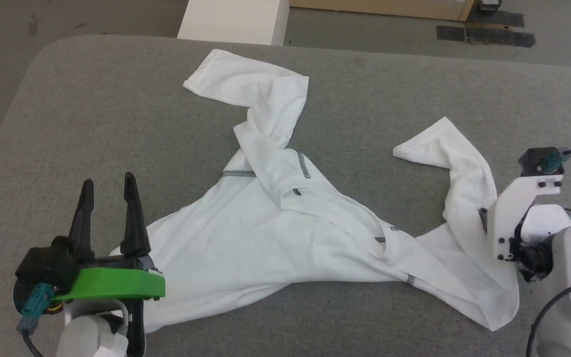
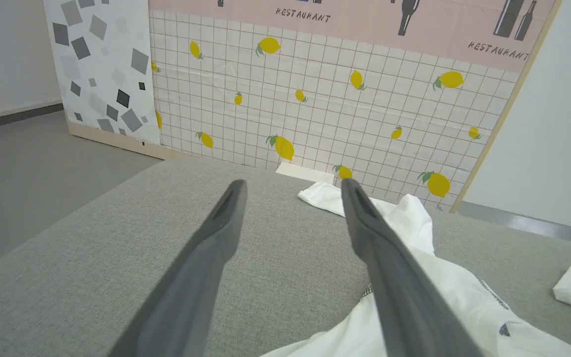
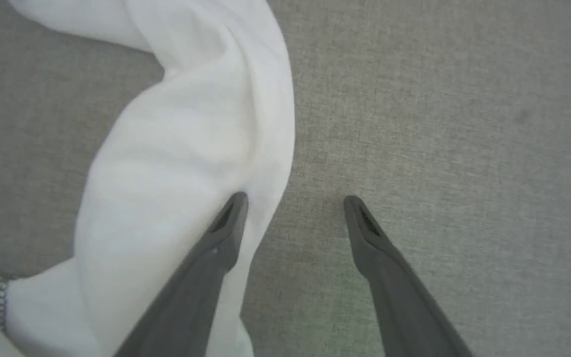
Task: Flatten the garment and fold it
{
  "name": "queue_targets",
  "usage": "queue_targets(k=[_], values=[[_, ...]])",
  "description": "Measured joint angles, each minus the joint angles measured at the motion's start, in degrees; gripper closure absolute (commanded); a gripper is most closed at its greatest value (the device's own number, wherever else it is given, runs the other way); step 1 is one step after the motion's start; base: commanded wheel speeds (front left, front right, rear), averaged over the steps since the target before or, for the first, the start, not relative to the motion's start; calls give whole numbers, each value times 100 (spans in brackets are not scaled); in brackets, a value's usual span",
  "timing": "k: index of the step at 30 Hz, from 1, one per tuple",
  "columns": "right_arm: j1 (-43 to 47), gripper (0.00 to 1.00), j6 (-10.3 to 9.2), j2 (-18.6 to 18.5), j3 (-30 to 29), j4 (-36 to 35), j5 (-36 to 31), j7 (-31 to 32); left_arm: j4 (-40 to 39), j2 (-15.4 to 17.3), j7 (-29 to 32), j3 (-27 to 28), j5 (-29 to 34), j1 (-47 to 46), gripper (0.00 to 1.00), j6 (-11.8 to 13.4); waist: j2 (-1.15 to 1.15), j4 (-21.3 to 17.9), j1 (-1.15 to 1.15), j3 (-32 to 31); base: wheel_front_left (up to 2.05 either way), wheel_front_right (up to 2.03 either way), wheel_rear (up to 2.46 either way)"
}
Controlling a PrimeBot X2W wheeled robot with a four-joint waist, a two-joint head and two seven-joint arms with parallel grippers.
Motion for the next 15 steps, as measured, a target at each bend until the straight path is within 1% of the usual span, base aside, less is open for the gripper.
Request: queue_targets(k=[4, 5, 6, 9, 10, 12, 15], values=[[-23, 0, -2, -3, 148, 130, 116, -79, 23, -7, 0, 78, -1, -10, 0, -47, 0, 113, 0, 164, 0, 0, 0], [-42, 75, -2, -24, 171, 138, 154, -81, 34, -7, 0, 85, -4, -10, 0, -47, 0, 129, 0, 189, 0, 0, 0], [-72, 100, -2, -63, 208, 141, 192, -131, 46, -9, 0, 85, -7, -10, 0, -46, 0, 144, 0, 212, 0, 0, 0], [-123, 100, -2, -146, 229, 191, 382, -299, 66, -10, 0, 58, -19, -13, 0, -46, 0, 148, 0, 205, 0, 0, 0], [-124, 100, 2, -152, 153, 193, 459, -414, 69, -11, 0, 35, -74, -14, 0, -45, 0, 141, 0, 185, 0, 0, 0], [-123, 100, 2, -214, -67, 187, 579, -544, 77, -12, 0, 7, -156, -14, 0, -40, 0, 118, 0, 136, 0, 0, 0], [-121, 100, 2, -455, -595, 53, 606, -661, 79, -14, 0, -46, -164, -13, 0, -7, 0, 81, 0, 46, 0, 0, 0]])
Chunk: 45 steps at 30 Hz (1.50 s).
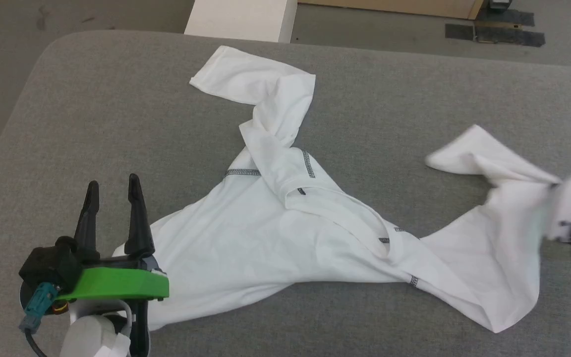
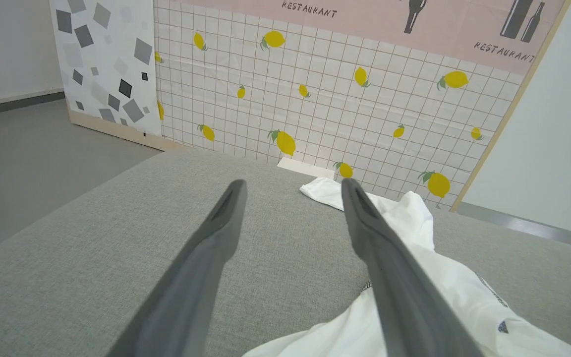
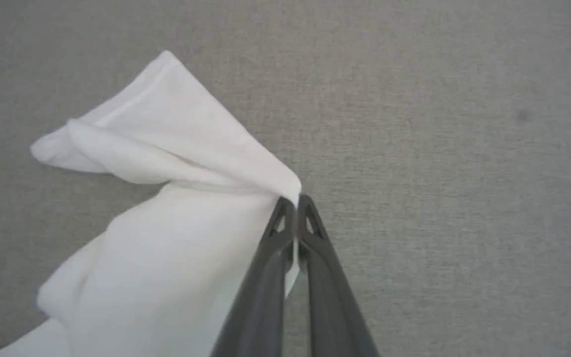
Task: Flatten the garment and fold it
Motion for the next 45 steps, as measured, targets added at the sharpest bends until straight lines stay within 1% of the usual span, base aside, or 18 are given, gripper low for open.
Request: queue_targets(k=[3, 6, 9, 12, 13, 14, 15, 18, 23, 24, 27, 30, 32, 34, 36, 40, 43, 45], values=[[37, 100, -1, -357, -736, -232, -160, -10, -2, -3, 0, -19, -1, 7, 0, 11, 0, -38, 0, -91, 0, 0, 0], [135, 100, -1, -514, -1538, -469, -353, -25, -4, -3, 0, -3, 0, 23, 0, 16, 0, -93, 0, -144, 0, 0, 0], [226, 100, -1, -498, -2295, -781, -735, 14, -3, -4, 0, 12, 1, 44, 0, 16, 0, -144, 0, -161, 0, 0, 0], [327, 100, -2, -256, -2733, -1139, -1067, 281, -5, -5, 0, 44, 1, 51, 0, 16, 0, -187, 0, -166, 0, 0, 0], [359, 83, -2, -131, -2797, -1223, -1084, 332, -5, -7, 0, 56, 1, 53, 0, 16, 0, -202, 0, -164, 0, 0, 0], [369, 83, -2, -29, -2811, -1266, -1082, 356, -4, -7, 0, 64, 1, 57, 0, 16, 0, -216, 0, -164, 0, 0, 0], [389, 0, -2, 89, -2767, -1354, -1082, 337, -2, -7, 0, 78, 1, 63, 0, 18, 0, -235, 0, -167, 0, 0, 0], [426, 0, -2, 289, -2518, -1706, -871, -83, 20, -8, 0, 75, 0, 66, 0, 18, 0, -269, 0, -206, 0, 0, 0], [586, 0, -2, 370, -1577, -2203, 143, -1479, 59, -9, 0, 87, 1, 113, 0, 60, 0, -333, 0, -338, 0, 0, 0], [648, 0, -2, 426, -1472, -2273, 327, -1680, 69, -10, 0, 86, 1, 135, 0, 62, 0, -344, 0, -367, 0, 0, 0], [1117, 0, -2, 617, -1010, -2579, 725, -2409, 122, -11, 0, 81, 1, 210, 0, 69, 0, -377, 0, -487, 0, 0, 0], [1620, 0, -2, 757, -725, -2681, 978, -3023, 164, -11, 0, 74, -12, 268, 0, 115, 0, -407, 0, -596, 0, 0, 0], [1957, 0, -2, 775, -542, -2601, 1224, -3350, 203, -11, 0, 58, -32, 314, 0, 141, 0, -426, 0, -661, 0, 0, 0], [2303, 0, -2, 775, -275, -2299, 1742, -3643, 264, -11, -1, 45, -66, 372, 0, 185, 0, -457, 0, -727, 0, 0, 0], [2551, 0, -2, 784, -14, -2033, 2011, -3875, 333, -11, -2, 13, -71, 439, 0, 214, 0, -511, 0, -765, 0, 0, 0], [2712, 0, -2, 795, 232, -1623, 2274, -4275, 581, -10, -5, -122, -156, 466, 0, 218, 0, -659, 0, -825, 0, 0, 0], [2709, 0, -2, 791, 305, -1483, 2294, -4383, 896, -8, 59, -463, -420, 299, 0, 78, 0, -773, 0, -835, 0, 0, 0], [2680, 0, -2, 793, 314, -1460, 2293, -4422, 1095, -5, 391, -769, -419, -66, 0, -73, 0, -831, 0, -803, 0, 0, 0]])
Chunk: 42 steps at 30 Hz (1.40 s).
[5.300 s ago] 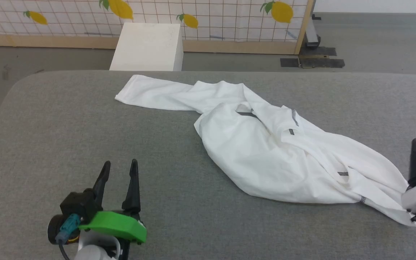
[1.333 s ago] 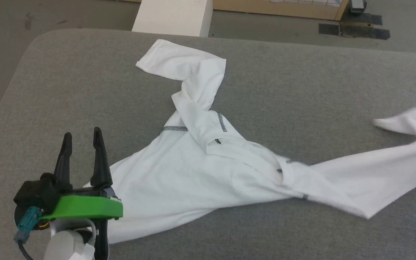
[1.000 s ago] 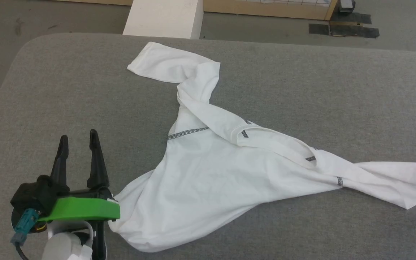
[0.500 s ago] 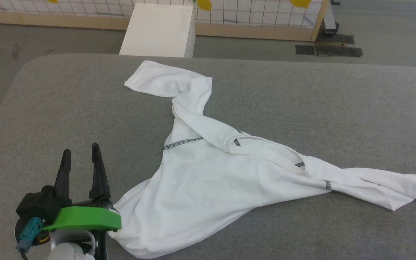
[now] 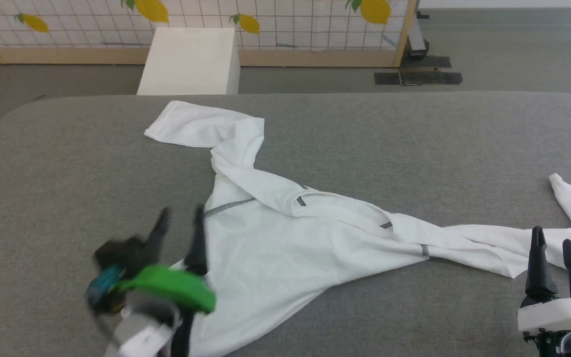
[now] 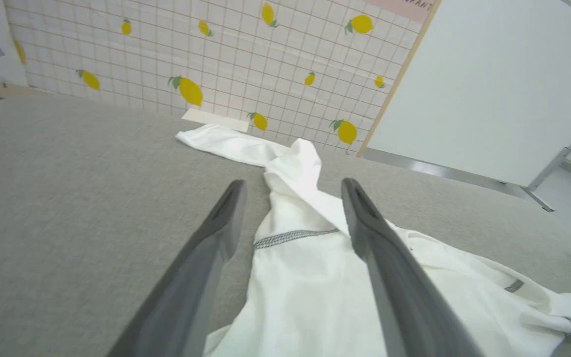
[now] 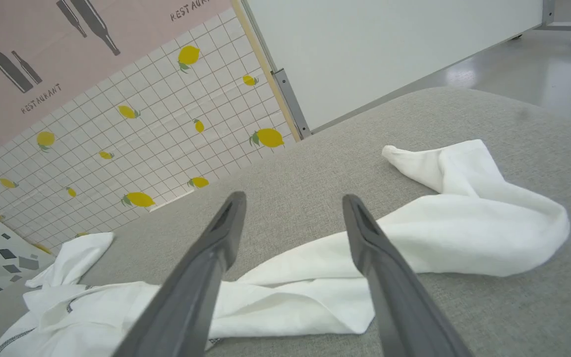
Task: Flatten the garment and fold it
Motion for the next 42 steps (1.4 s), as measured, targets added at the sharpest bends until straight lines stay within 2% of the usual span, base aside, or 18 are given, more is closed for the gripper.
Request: queue_targets(k=[4, 9, 13, 15, 19, 20, 21, 22, 31, 36, 42], values=[[-208, 0, 0, -3, 20, 21, -13, -41, 432, -3, 1022, -557, -11, -1071, 0, -156, 0, -84, 0, 154, 0, 0, 0], [-394, 0, 0, -2, 93, 23, -166, -40, 1174, -4, 2938, -1196, -182, -2205, 0, -169, 0, -189, 0, 428, 0, 0, 0], [-510, 0, 0, -1, 147, 110, -105, -97, 1534, 8, 4080, -1610, -168, -2652, 0, -189, 0, -322, 1, 644, 0, 0, 0], [-513, 0, 0, -3, 151, 171, -99, -144, 1594, 43, 4347, -1733, -103, -2747, 0, -215, 0, -379, 1, 744, 0, 0, 0], [-532, 0, 0, -2, 169, 285, -85, -230, 1627, 123, 4391, -1706, -26, -2781, 1, -181, 0, -487, 1, 920, 0, 0, 0], [-548, 0, 0, -2, 170, 299, -79, -245, 1624, 137, 4322, -1671, -26, -2781, 14, -129, 0, -512, 1, 953, 0, 0, 0], [-560, 0, 0, -3, 169, 310, -76, -252, 1619, 148, 4283, -1652, -26, -2781, 88, -99, 0, -528, 1, 976, 0, 0, 0], [-569, 0, 0, -3, 169, 325, -76, -270, 1618, 154, 4242, -1637, -27, -2780, 100, -92, 0, -546, 1, 999, 0, 0, 0], [-752, 0, 0, -2, 338, 452, -116, -301, 1438, 143, 4091, -1536, -300, -2869, 100, -94, 0, -582, 1, 998, 0, 0, 0], [-877, 0, 0, -1, 600, 467, -104, -320, 1424, 211, 4016, -1422, -258, -3620, 100, -23, 0, -743, 1, 1084, 0, 0, 0], [-1043, 0, 0, -5, 922, 549, 13, -352, 2083, 467, 4027, -1400, 4, -4419, 100, 83, 0, -1085, 1, 1287, 0, 0, 0]])
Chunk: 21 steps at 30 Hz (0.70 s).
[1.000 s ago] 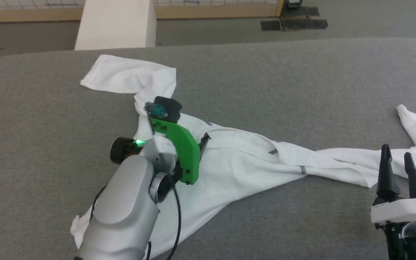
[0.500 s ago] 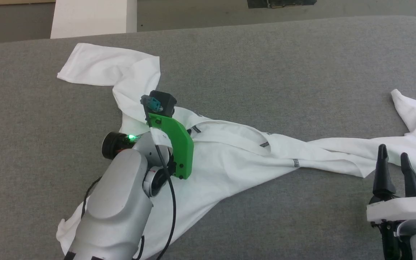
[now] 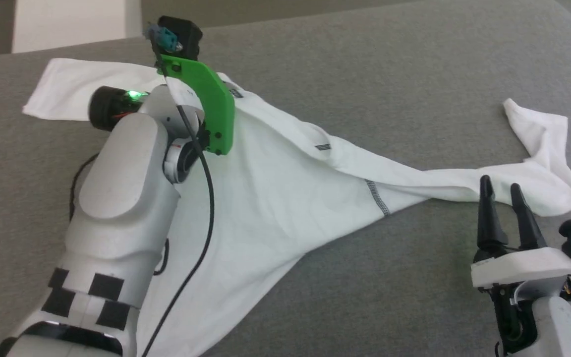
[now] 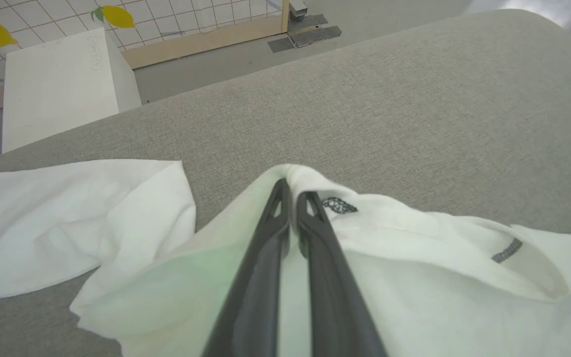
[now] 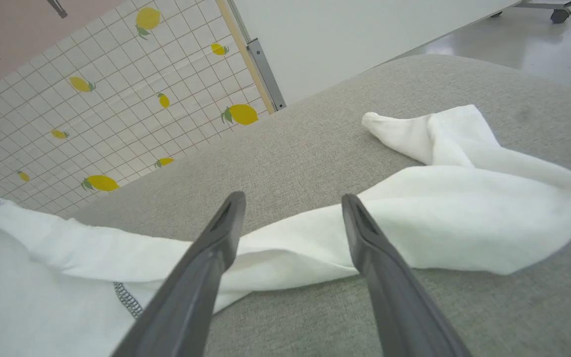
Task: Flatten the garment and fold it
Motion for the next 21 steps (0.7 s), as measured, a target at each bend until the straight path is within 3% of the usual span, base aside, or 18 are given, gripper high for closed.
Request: queue_targets(k=[3, 4, 5, 11, 16, 21], values=[[-42, 0, 0, 1, 111, 49, 96, -40, 383, 91, -42, -26, 122, -176, 99, 38, 0, -188, 0, 133, 0, 0, 0], [-60, 0, 0, 1, 140, 59, 120, -43, 513, 109, -93, -3, 122, -236, 40, 73, 0, -247, 0, 188, 0, 0, 0], [-81, 0, 0, 1, 152, 67, 145, -44, 623, 122, -176, 3, 125, -293, 3, 93, 0, -297, 0, 247, 0, 0, 0], [-110, 0, 0, -2, 90, 138, 164, -88, 959, 71, -1161, 179, 54, -481, 0, 100, 0, -424, 1, 493, 0, 0, 0], [-103, 0, 0, -1, 31, 144, 46, -92, 902, 21, -2313, 511, -270, -502, 0, -58, 0, -302, 0, 458, 0, 0, 0], [-48, 0, 0, -1, 3, 108, -110, -90, 476, 204, -3544, 712, -299, 46, 0, -118, 0, -42, 0, 301, 0, 0, 0]])
